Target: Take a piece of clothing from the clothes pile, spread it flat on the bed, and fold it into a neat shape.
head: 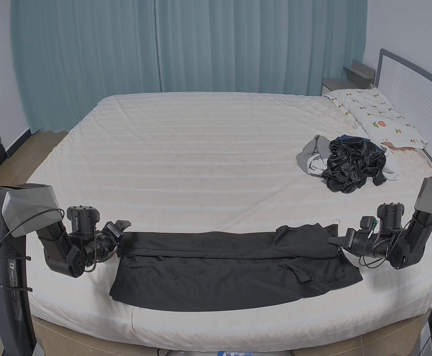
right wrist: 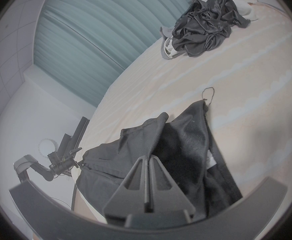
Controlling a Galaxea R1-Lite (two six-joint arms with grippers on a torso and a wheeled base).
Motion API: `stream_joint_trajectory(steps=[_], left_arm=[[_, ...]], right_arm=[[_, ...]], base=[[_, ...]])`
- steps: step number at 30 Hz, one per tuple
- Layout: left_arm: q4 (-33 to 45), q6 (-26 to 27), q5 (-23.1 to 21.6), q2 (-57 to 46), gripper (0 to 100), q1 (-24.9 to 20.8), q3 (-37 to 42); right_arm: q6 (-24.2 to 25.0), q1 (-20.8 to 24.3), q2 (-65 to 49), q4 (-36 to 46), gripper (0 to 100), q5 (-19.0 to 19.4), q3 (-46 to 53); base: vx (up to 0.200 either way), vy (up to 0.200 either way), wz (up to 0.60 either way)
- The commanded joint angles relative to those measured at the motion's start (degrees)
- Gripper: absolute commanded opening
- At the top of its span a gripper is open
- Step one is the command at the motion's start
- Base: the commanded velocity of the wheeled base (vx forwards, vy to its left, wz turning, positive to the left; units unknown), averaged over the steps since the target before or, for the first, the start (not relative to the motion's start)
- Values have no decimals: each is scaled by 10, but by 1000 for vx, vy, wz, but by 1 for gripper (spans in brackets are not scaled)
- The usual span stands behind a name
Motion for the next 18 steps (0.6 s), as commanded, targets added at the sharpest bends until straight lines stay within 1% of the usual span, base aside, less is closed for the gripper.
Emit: stream_joint_trajectory(steps=[1,5,8,11,12,16,18], left_arm=[[0,-1,0,0,100,0,0],[0,0,0,1,100,0,0],[0,-1,0,1,100,0,0],[0,0,0,0,100,0,0],[0,-1,0,1,100,0,0],[0,-1,0,0,100,0,0],[0,-3,-1,-2,100,1,1]], right_arm=[[-16,-4,-9,13,0,0,12],[-48,-7,-9,36,0,0,13],[-64,-9,-10,45,0,0,17],[-70,-9,-9,47,0,0,18],[-70,-8,-9,46,100,-1,14],[-65,-9,-30,41,100,-4,7],[-41,-3,-57,50,100,-7,-13]], base=[[0,0,0],[0,0,0],[0,0,0],[0,0,0],[0,0,0],[0,0,0],[0,0,0]])
